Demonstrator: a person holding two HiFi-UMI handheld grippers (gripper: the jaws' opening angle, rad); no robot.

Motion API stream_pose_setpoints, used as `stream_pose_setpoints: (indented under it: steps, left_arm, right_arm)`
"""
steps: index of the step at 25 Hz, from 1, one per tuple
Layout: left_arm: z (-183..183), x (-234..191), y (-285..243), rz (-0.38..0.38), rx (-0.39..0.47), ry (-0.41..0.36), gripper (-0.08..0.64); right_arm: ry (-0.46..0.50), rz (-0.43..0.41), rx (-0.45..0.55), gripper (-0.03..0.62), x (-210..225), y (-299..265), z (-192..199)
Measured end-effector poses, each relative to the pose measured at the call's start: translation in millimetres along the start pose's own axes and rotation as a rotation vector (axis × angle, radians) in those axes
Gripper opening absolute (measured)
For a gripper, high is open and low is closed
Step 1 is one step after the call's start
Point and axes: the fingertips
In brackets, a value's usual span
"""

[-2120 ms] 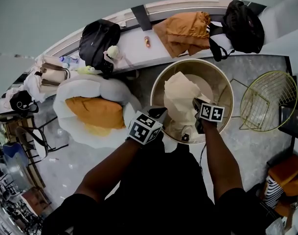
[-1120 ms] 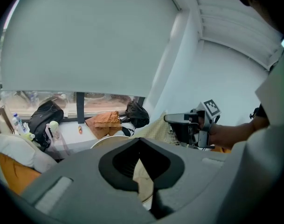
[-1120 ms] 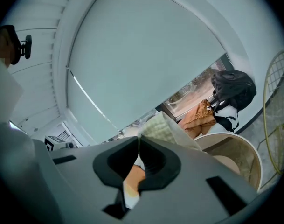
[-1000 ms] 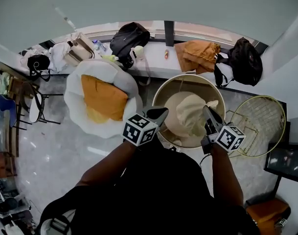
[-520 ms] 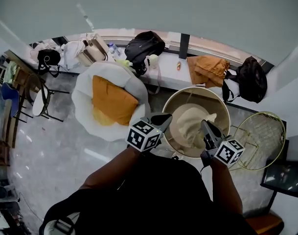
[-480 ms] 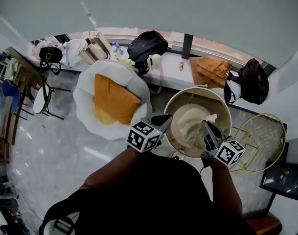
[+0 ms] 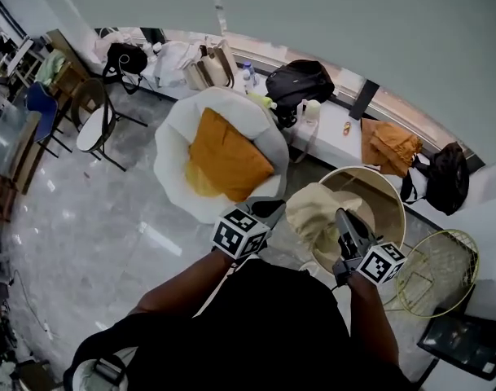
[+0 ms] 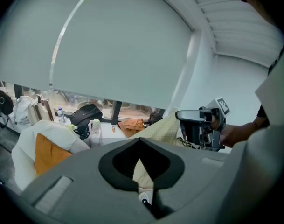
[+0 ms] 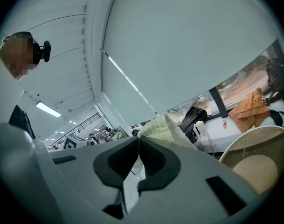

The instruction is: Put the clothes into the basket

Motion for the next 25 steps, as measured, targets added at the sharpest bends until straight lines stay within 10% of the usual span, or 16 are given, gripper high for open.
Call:
stream_pose_setpoints:
  steps: [11,25]
  left_arm:
    - [49,-69,126,-0.188,0.101,0.086,0.002]
    - [122,-99,292,-0.651,0.320,0.314,0.001]
  right_arm:
    - [0.093,-0.204,-0.183,0.023,-109,-107,68]
    - [0.210,-0.598,-0.504,0.023,-241,-194,159]
Point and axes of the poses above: the fingertips, and each gripper's own axes: y backward along the fingers, x to its right, z out of its underside, and after that the axes turned 7 degrees about z, right-handed
